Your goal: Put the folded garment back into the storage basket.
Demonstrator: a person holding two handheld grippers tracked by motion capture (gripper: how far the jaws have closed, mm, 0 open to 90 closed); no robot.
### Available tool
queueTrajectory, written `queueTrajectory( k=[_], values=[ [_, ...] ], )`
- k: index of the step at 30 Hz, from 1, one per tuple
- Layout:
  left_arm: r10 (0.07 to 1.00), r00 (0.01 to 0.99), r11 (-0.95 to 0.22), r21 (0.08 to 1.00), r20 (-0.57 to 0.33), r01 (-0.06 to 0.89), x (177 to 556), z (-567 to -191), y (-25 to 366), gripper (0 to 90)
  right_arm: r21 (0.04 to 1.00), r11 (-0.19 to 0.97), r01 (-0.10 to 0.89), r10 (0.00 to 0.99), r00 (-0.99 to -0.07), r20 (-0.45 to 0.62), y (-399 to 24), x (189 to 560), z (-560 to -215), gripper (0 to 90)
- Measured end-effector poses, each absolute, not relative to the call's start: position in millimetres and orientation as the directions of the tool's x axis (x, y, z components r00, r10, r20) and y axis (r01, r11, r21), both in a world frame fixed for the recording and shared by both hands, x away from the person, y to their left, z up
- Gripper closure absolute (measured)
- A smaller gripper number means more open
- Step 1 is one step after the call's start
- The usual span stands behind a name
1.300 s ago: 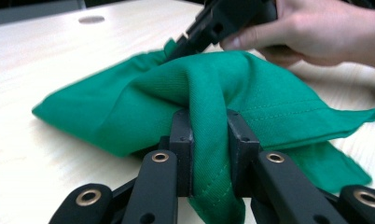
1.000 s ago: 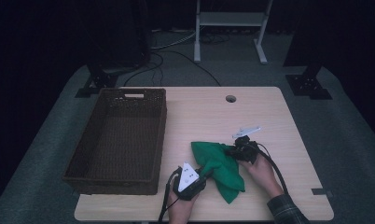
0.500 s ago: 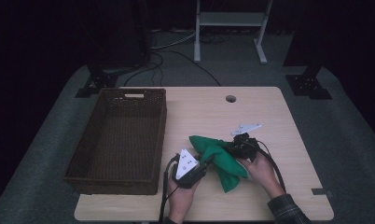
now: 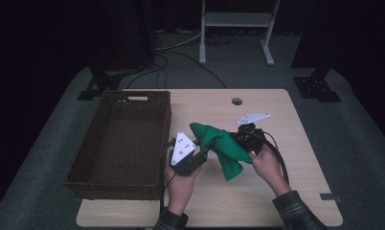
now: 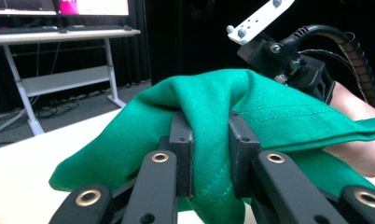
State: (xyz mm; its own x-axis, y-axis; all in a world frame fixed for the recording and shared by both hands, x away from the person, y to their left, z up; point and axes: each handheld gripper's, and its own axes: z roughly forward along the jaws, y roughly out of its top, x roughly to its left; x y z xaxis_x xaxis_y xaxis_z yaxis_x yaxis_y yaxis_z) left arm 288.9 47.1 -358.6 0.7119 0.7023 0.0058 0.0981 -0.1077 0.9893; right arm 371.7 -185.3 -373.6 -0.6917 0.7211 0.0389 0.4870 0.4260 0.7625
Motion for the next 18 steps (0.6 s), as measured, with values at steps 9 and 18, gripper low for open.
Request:
queueTrajectory(
  k=[9,18],
  values=[
    [0.715,0.698,-0.104,0.993,0.032,0.06,295,-321,68,76.0,0.793,0.41,0.45,0.707,-0.707,0.035,-164,374,-337,77.3],
    [0.729,0.683,-0.095,0.995,0.047,0.033,301,-293,104,76.1,0.815,0.4,0.42,0.683,-0.729,0.04,-133,384,-311,77.3]
  ],
)
